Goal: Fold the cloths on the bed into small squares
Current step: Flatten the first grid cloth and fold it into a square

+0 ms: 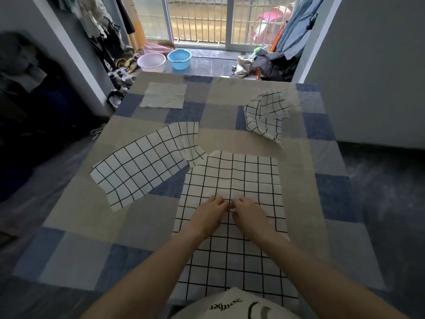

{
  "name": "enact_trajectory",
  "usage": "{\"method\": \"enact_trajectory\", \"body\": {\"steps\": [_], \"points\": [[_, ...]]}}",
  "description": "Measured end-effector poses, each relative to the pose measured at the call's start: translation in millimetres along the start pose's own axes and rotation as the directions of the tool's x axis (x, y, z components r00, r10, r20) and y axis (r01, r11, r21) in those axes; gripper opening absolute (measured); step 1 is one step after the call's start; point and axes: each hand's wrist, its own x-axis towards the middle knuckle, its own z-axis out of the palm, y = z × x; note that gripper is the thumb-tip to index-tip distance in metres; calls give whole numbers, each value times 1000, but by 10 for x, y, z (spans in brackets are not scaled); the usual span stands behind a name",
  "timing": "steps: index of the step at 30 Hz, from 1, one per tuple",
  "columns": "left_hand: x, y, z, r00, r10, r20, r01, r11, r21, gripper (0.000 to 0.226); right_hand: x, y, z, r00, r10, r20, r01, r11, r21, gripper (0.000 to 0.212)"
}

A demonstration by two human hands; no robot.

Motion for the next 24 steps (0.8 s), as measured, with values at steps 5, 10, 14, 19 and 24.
{"method": "enact_trajectory", "body": {"steps": [5, 10, 14, 19, 24], "points": [[-43, -91, 54, 997, -76, 13, 76, 996, -42, 41, 20, 198, 29, 999, 33, 6, -33, 999, -22, 17], [1, -140, 67, 993, -109, 42, 110, 994, -19, 36, 88, 261, 11, 1000, -3, 31, 3, 1000, 2, 5], [85, -88, 78, 989, -144, 31, 145, 989, -31, 30, 105, 266, 28, 1000, -19, 16, 20, 1000, -3, 8], [160, -22, 84, 988, -151, 33, 152, 987, -42, 26, 115, 274, 6, 999, -42, 22, 42, 999, -26, 14], [224, 58, 93, 993, -118, 8, 118, 992, -34, 20, 108, 289, -63, 996, -87, -8, 87, 996, -21, 17]]}}
